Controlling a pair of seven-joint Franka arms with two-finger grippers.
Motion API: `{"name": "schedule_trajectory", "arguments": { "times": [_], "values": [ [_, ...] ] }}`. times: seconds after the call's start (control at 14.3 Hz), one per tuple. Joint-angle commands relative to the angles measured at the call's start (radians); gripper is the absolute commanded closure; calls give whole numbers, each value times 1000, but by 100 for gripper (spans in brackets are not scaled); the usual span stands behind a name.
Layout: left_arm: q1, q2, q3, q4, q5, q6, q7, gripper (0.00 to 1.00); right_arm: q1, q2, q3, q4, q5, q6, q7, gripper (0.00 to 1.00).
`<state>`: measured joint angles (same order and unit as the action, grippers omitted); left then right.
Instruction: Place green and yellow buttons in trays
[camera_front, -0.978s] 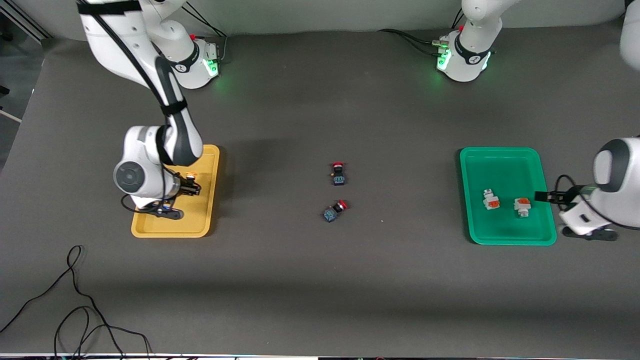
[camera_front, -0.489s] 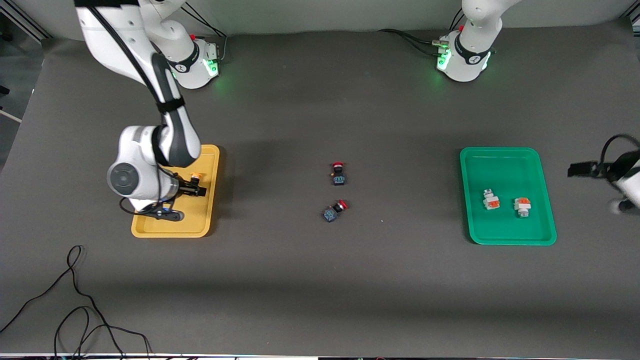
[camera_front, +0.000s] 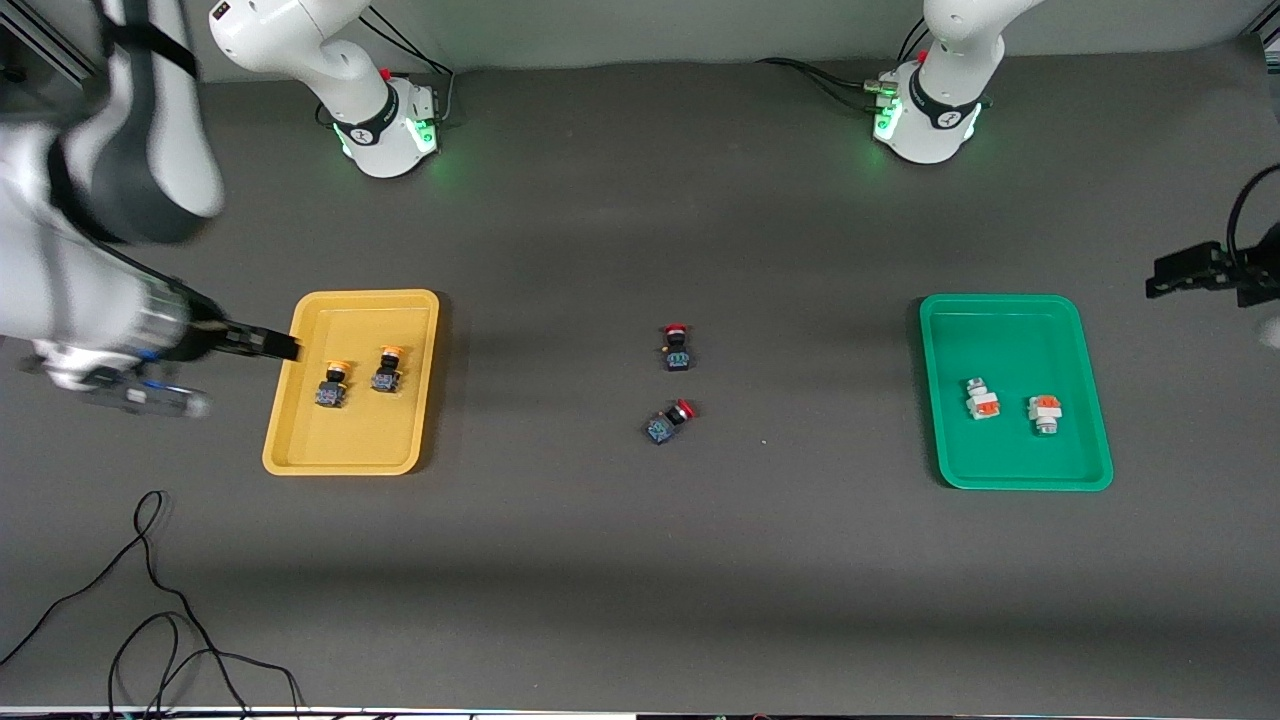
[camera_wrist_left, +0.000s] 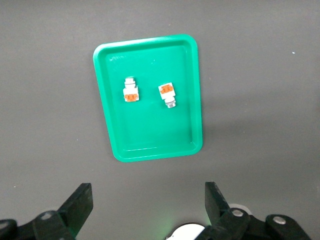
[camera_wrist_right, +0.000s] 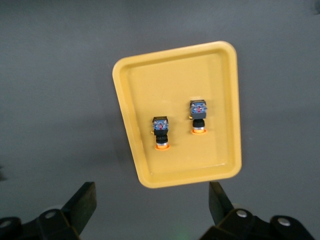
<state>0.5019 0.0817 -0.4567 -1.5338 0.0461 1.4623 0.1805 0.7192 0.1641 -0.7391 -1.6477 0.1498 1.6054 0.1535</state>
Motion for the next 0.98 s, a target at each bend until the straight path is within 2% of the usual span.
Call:
{"name": "schedule_trajectory", "arguments": {
  "times": [0.0, 0.21, 0.35, 0.84, 0.91],
  "values": [
    [-222, -89, 209, -52, -41, 0, 8, 0, 5, 16, -17, 121, -15, -105, -25, 0],
    [-412, -122, 366, -51, -52, -10, 4, 0, 0, -20, -22, 154, -18, -137, -23, 0],
    [-494, -125, 414, -48, -52, -10, -22, 0, 0, -37, -42, 155, -22, -148, -25, 0],
    [-499, -122, 406, -42, -52, -5, -72, 0, -4, -54, -45, 155, -24, -150, -25, 0],
    [-497, -122, 406, -40, -52, -6, -72, 0, -36, -55, -23, 154, -23, -156, -23, 0]
  ]
}}
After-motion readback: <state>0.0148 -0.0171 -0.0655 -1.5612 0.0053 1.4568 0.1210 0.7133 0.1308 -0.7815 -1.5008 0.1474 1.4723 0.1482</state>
